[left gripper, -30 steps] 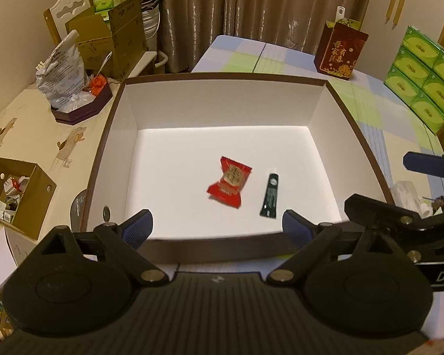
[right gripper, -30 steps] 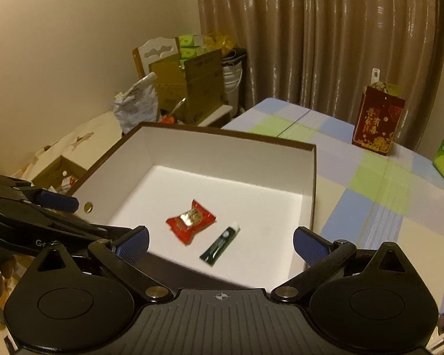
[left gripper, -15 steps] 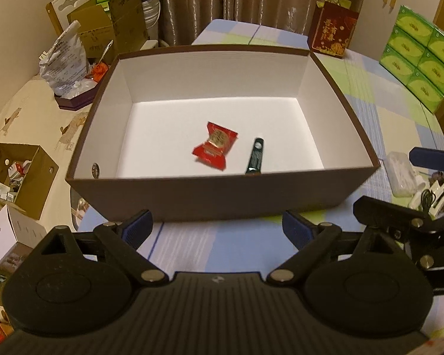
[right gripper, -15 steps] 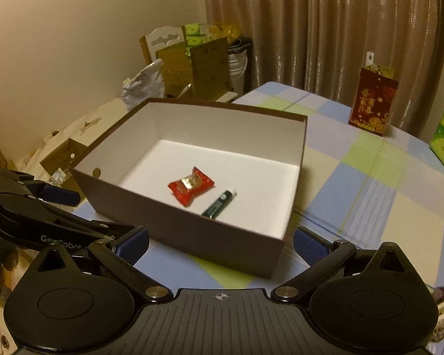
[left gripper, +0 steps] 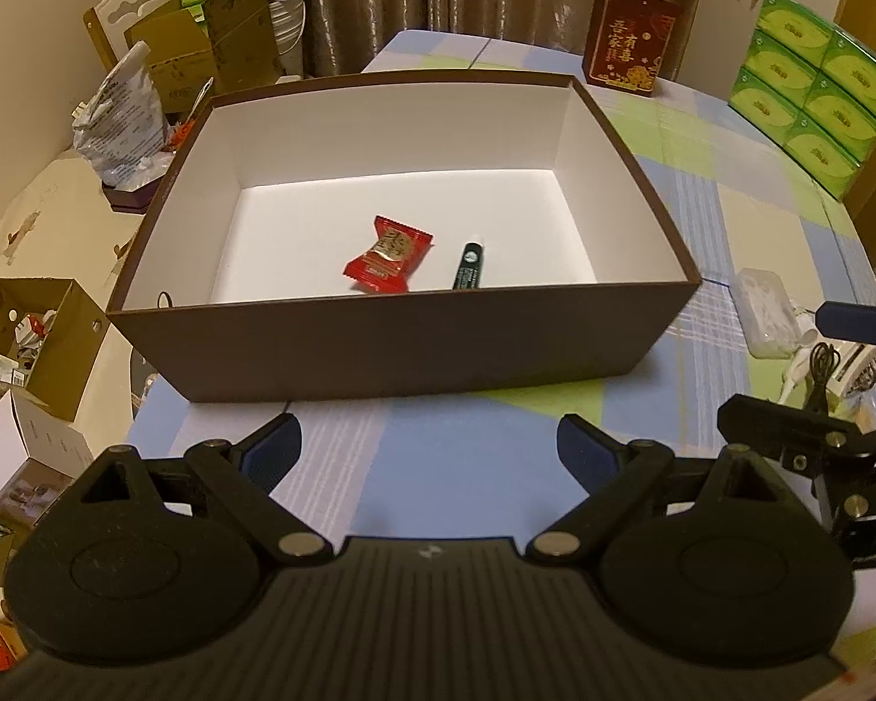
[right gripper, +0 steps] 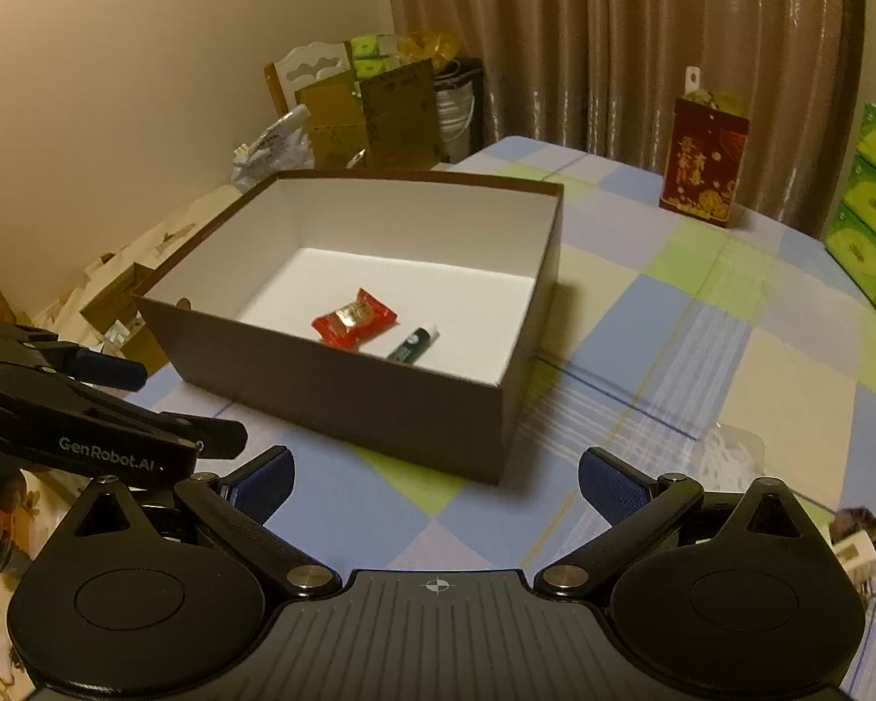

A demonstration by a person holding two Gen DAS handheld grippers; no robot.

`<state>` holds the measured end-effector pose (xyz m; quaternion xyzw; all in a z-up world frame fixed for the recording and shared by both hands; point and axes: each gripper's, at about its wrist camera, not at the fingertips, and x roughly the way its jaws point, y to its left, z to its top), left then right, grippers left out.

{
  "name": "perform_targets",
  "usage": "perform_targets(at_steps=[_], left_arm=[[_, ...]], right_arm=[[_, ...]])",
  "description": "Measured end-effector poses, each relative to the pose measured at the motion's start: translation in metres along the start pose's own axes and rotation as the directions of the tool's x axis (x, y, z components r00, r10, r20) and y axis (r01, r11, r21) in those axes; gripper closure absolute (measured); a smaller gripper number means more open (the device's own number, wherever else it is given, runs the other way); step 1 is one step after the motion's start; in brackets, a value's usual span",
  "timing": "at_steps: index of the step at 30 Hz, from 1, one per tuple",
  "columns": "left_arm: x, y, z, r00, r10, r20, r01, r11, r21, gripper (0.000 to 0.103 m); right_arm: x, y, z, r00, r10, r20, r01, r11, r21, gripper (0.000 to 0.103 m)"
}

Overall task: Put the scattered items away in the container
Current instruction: 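Open both tools to release the items and lift out of the box, then move both tools back toward the remaining items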

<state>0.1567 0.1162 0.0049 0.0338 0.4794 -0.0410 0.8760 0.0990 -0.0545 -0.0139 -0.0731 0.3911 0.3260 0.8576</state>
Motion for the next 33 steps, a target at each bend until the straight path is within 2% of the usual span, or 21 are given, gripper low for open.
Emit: perform_targets(at_steps=[8, 16, 24, 33], left_arm=[[-0.001, -0.028, -0.012, 0.999, -0.039, -0.013, 0.039, 0.998, 0.051, 0.011], [0.003, -0.070, -0.021, 0.992, -0.126, -0.015, 0.127, 0.981, 0.145, 0.011], [0.015, -0.118, -0.024, 0.979, -0.202, -0.035, 0.205, 0.945, 0.254, 0.011], [0.027, -0.170, -0.024, 0.962, -0.267, -0.060, 0.270, 0.888, 0.372, 0.012]], right_arm=[[-0.024, -0.030, -0.025, 0.999, -0.040, -0.017, 0.041, 0.995, 0.090, 0.002], [-0.056, -0.064, -0.059, 0.990, -0.130, -0.057, 0.138, 0.971, 0.193, 0.002], [-0.084, -0.104, -0.092, 0.968, -0.230, -0.097, 0.248, 0.922, 0.297, 0.002], [-0.103, -0.140, -0.124, 0.939, -0.314, -0.140, 0.344, 0.868, 0.358, 0.002]])
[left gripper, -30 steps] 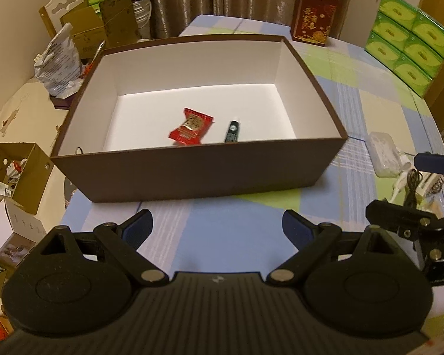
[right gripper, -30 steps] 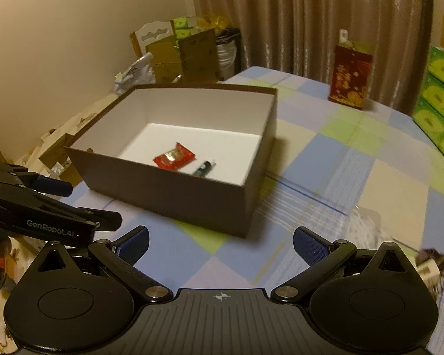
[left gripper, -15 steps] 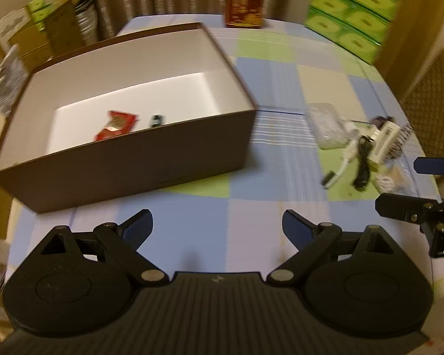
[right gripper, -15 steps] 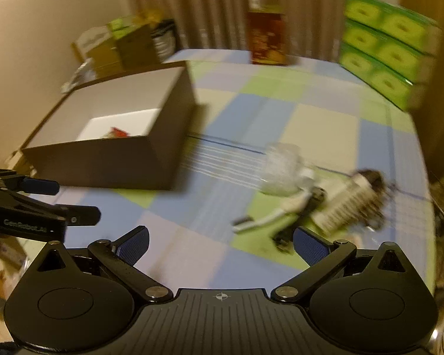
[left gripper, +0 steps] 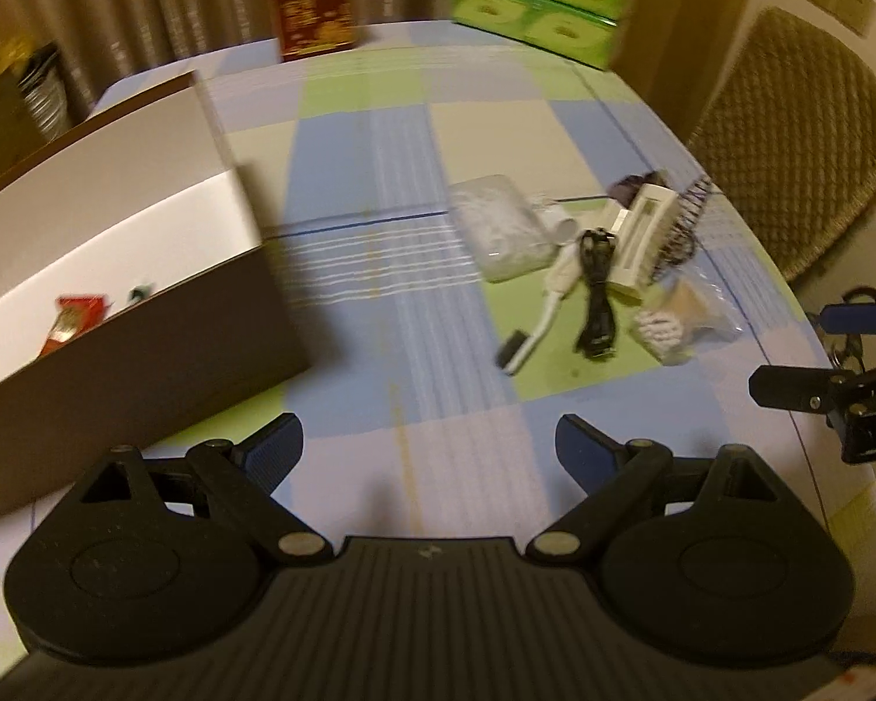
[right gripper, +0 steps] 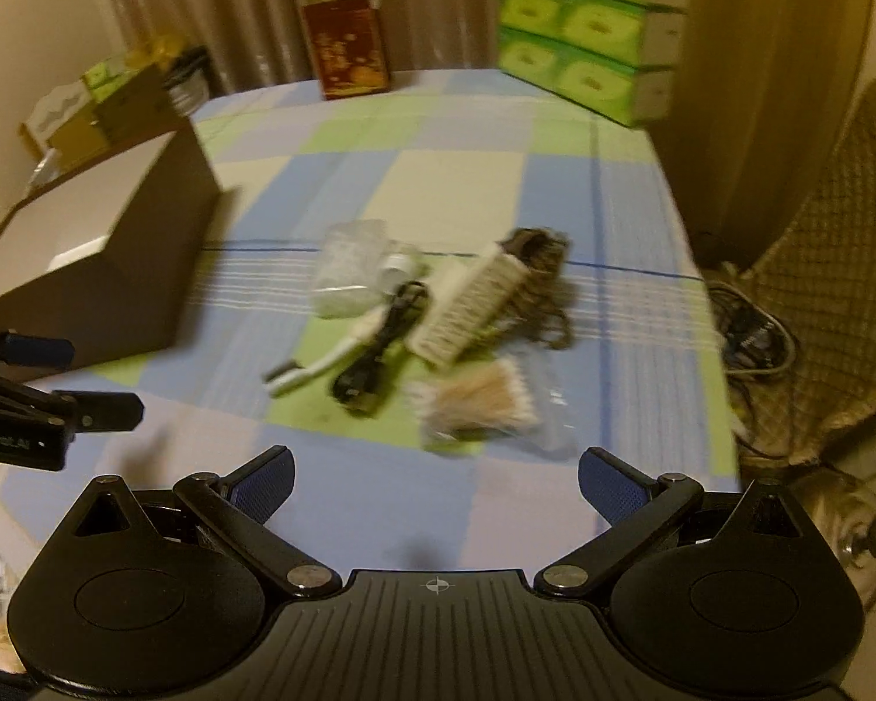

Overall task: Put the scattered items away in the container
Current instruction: 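Move both tools back toward the remaining items, then grasp the black cable with the left tool while the right tool grasps the cotton swab bag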

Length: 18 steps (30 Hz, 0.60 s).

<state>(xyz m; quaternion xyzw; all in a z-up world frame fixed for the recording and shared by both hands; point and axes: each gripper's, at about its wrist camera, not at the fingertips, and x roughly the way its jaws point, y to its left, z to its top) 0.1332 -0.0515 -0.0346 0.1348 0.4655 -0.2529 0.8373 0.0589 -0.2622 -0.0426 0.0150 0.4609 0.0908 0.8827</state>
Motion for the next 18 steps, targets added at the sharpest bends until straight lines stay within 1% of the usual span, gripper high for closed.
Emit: perform_targets(at_steps=[2, 6, 8, 10, 12, 14, 18], left_arm=[[0.006, -0.008, 0.004, 1.000, -0.014, 0.001, 0.014, 1.000, 0.027, 0.013], [0.022, -0.025, 0.014, 0.999, -0.049, 0.000, 0.049, 0.995, 0.085, 0.017], [0.031, -0.033, 0.019, 0.998, -0.070, -0.001, 0.069, 0.991, 0.117, 0.022], [0.038, -0.042, 0.025, 0.996, -0.089, -0.001, 0.088, 0.986, 0.145, 0.023], [0.046, -0.051, 0.032, 0.994, -0.106, 0.003, 0.104, 0.979, 0.173, 0.026], [0.054, -0.058, 0.038, 0.992, -0.125, -0.003, 0.123, 0.973, 0.195, 0.033], [0.071, -0.072, 0.049, 0.989, -0.147, -0.024, 0.149, 0.964, 0.220, 0.036]], right_arm=[[0.003, -0.009, -0.003, 1.000, -0.017, -0.001, 0.017, 1.000, 0.002, 0.002], [0.014, -0.027, -0.007, 1.000, -0.025, -0.012, 0.025, 1.000, 0.005, 0.002], [0.019, -0.036, -0.007, 0.999, -0.027, -0.024, 0.027, 0.999, 0.019, 0.002], [0.023, -0.046, -0.007, 0.999, -0.020, -0.032, 0.021, 0.999, 0.040, 0.002], [0.026, -0.053, -0.007, 0.999, -0.020, -0.038, 0.022, 0.998, 0.051, 0.002], [0.030, -0.059, -0.006, 0.999, -0.020, -0.040, 0.022, 0.998, 0.052, 0.002], [0.036, -0.071, -0.001, 0.999, -0.016, -0.039, 0.019, 0.998, 0.062, 0.002]])
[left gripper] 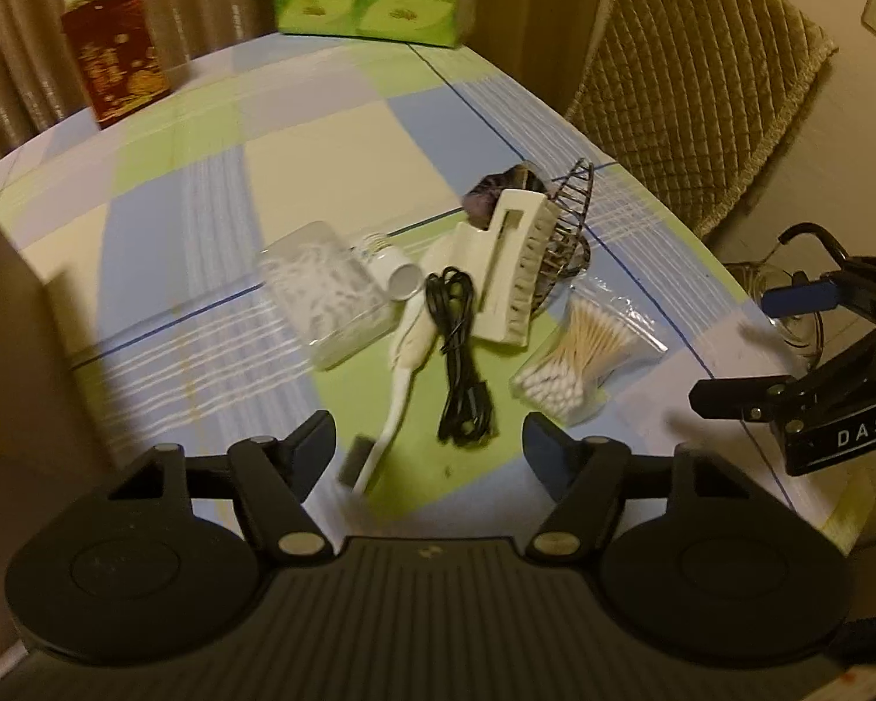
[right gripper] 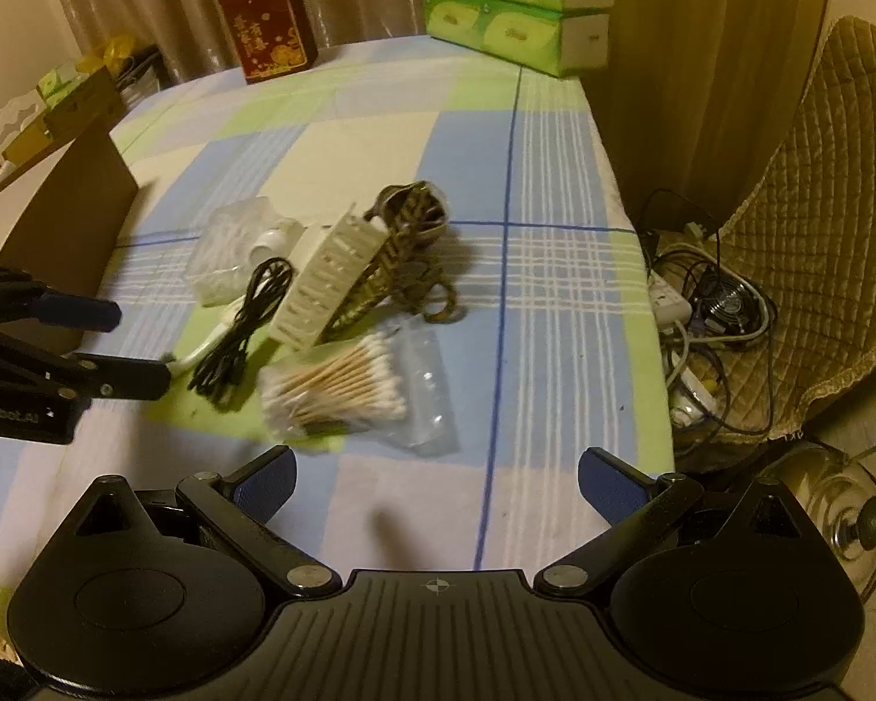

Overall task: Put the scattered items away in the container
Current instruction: 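Grasp the black cable with the left tool while the right tool grasps the cotton swab bag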

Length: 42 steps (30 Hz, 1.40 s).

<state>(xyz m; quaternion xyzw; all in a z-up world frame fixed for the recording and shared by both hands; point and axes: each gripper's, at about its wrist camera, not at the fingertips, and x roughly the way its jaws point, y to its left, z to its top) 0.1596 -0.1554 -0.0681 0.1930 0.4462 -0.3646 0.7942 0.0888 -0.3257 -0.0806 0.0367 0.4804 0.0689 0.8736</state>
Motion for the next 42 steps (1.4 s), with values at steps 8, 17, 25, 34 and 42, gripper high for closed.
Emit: perform_targets(at_steps=[8, 17, 25, 34, 42], left_arm=[[0.029, -0.002, 0.022, 0.999, -0.045, -0.030, 0.045, 0.999, 0.009, 0.057], [0.060, 0.000, 0.033, 0.993, -0.062, -0.101, 0.063, 0.998, 0.007, 0.070], [0.066, 0.004, 0.032, 0.990, -0.104, -0.099, 0.102, 0.994, -0.024, 0.092], [0.041, 0.024, 0.017, 0.993, -0.089, -0.084, 0.080, 0.992, -0.096, 0.092], [0.022, 0.038, 0.008, 0.996, -0.064, -0.066, 0.054, 0.988, -0.148, 0.092]], right_arm=[[0.013, -0.012, 0.008, 1.000, 0.020, -0.004, -0.019, 1.000, 0.018, 0.002], [0.017, -0.020, 0.012, 0.999, 0.035, -0.006, -0.035, 0.999, 0.032, 0.002], [0.024, -0.005, 0.018, 0.994, 0.106, -0.008, -0.106, 0.994, -0.009, 0.002], [0.054, 0.031, 0.026, 0.987, 0.154, -0.043, -0.158, 0.983, -0.097, 0.002], [0.068, 0.050, 0.021, 0.989, 0.138, -0.053, -0.145, 0.974, -0.176, 0.036]])
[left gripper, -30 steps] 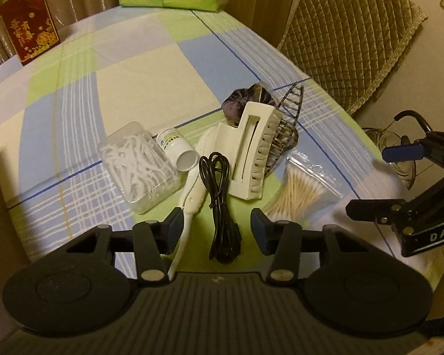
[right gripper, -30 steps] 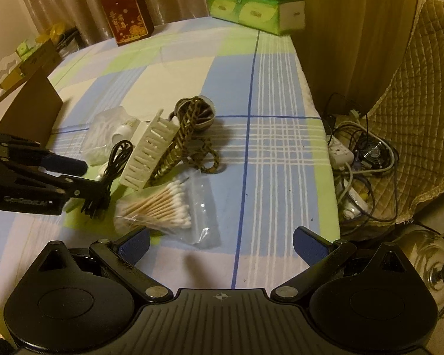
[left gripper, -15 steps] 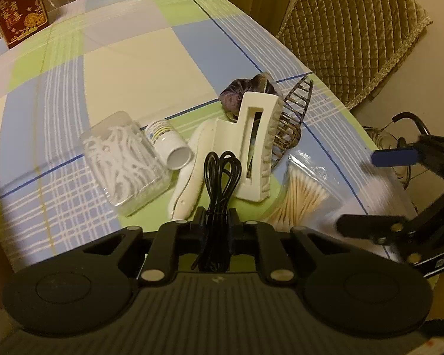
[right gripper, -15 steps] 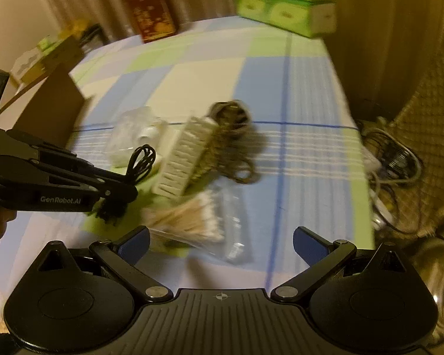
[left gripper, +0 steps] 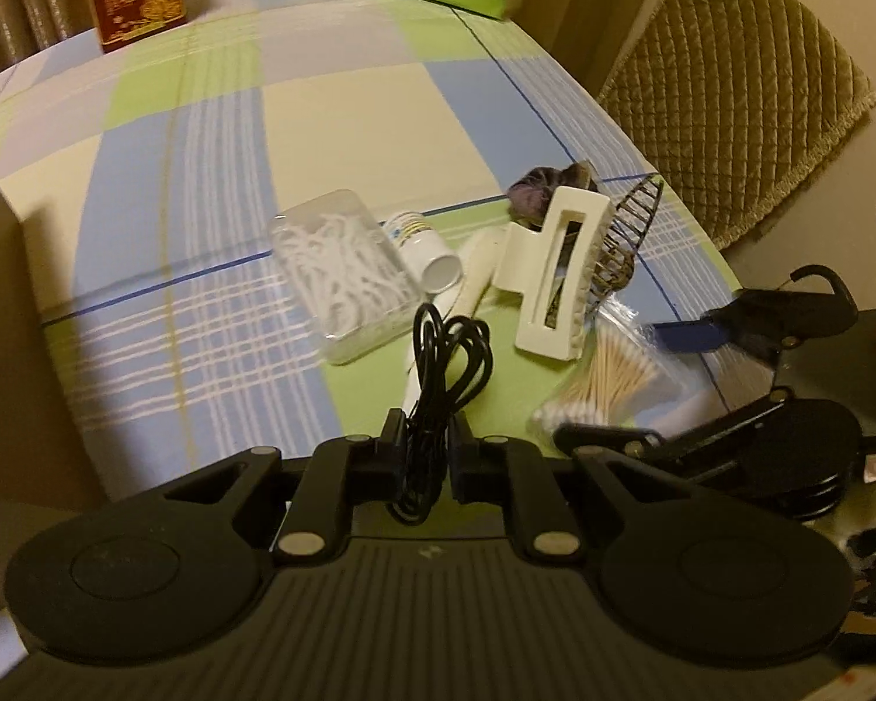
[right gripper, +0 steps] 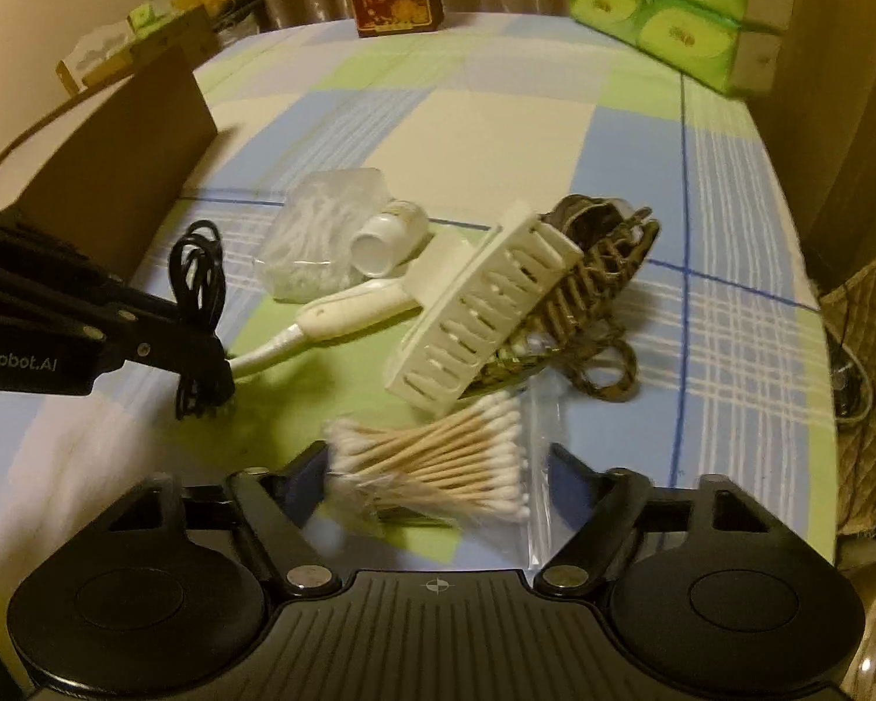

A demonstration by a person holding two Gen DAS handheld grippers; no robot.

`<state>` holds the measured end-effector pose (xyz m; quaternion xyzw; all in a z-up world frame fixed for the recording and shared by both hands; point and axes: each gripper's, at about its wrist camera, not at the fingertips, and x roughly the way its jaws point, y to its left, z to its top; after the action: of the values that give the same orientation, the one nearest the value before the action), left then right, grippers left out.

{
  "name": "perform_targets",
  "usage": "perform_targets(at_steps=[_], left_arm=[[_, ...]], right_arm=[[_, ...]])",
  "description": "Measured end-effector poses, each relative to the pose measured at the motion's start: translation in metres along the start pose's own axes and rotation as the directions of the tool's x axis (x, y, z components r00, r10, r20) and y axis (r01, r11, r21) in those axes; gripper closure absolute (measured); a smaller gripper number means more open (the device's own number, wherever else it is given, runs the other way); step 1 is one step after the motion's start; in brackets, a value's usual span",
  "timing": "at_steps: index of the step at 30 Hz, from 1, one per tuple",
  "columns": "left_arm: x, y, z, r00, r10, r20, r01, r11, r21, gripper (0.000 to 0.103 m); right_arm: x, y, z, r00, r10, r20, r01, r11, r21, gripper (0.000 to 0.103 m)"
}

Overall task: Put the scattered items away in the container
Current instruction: 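Grasp the black cable with the left tool while the right tool grasps the cotton swab bag, then carry the black cable and cotton swab bag into the box with both tools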

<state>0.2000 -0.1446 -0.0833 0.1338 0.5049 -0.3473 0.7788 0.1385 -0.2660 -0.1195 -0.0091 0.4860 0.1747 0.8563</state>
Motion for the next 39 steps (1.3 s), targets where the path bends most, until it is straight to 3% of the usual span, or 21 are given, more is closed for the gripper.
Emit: perform_targets(at_steps=[12, 22, 30, 39], left_arm=[[-0.031, 0.018, -0.020, 1.000, -0.010, 0.023, 0.010, 1.000, -0.026, 0.092], [-0.090, 0.047, -0.035, 0.992, -0.003, 0.129, 0.009, 0.999, -0.053, 0.092], [-0.148, 0.097, -0.055, 0.972, 0.076, 0.224, -0.047, 0.990, -0.133, 0.092], [-0.205, 0.165, -0.077, 0.942, 0.196, 0.274, -0.129, 0.961, -0.245, 0.092]], right_arm=[[-0.034, 0.018, -0.003, 1.000, -0.031, 0.004, 0.031, 0.999, 0.021, 0.037], [-0.061, 0.080, 0.033, 0.993, 0.053, 0.103, -0.049, 0.998, -0.045, 0.037], [-0.057, 0.151, 0.066, 0.974, 0.161, 0.162, -0.135, 0.978, -0.159, 0.037], [-0.046, 0.227, 0.108, 0.937, 0.280, 0.211, -0.216, 0.935, -0.280, 0.037]])
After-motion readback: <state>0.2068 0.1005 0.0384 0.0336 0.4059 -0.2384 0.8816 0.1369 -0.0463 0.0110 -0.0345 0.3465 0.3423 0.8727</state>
